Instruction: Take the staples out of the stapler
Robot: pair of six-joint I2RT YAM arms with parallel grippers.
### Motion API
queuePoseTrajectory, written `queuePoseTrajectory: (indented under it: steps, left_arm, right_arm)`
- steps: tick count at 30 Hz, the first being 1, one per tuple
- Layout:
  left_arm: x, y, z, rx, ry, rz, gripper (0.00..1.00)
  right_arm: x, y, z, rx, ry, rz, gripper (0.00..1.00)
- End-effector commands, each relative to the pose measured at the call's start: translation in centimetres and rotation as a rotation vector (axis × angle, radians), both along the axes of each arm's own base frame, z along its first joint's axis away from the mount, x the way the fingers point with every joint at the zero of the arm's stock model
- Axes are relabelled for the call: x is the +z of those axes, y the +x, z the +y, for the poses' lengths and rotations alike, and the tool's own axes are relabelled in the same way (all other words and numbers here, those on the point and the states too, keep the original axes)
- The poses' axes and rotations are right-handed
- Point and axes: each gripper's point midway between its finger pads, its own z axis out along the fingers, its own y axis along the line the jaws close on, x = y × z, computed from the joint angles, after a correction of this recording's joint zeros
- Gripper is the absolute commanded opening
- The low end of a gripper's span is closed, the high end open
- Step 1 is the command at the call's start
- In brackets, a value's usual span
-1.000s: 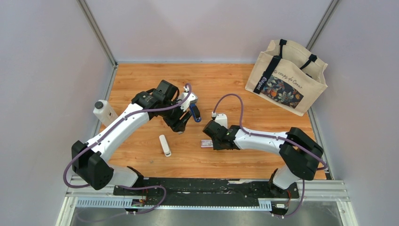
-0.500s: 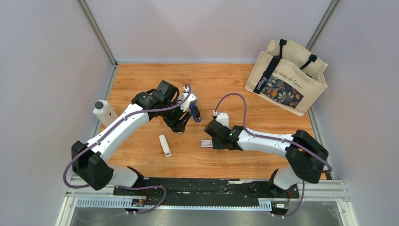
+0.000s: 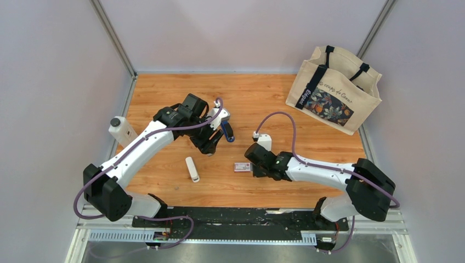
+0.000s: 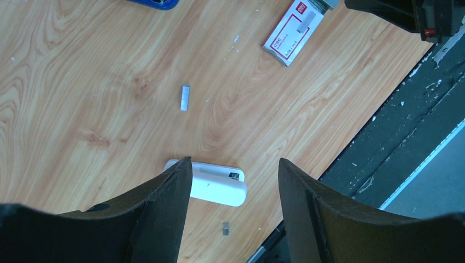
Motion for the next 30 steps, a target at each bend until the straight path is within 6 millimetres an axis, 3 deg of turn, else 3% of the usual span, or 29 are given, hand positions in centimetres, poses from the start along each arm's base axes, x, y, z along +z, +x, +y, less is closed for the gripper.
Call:
queuePoseTrajectory:
  steps: [1,14,30]
  left_arm:
    - [1.3,0.3,0.0,-0.002,-0.026,-0.05,0.67]
    - [1.2,0.5,0.1,-0.003,-0.017,-0.056,0.67]
    - [1.0,0.4,0.2,-0.008,-0.011,-0.055,0.67]
  right_arm:
    - [0.5,0.7,1.6,0.027,0.019,-0.01,0.03]
    - [0.0,0.4,2.1,0.064,0.003,0.013,0.01]
    - [-0.4,2.0,2.6,0.067,-0.005,0.013,0.01]
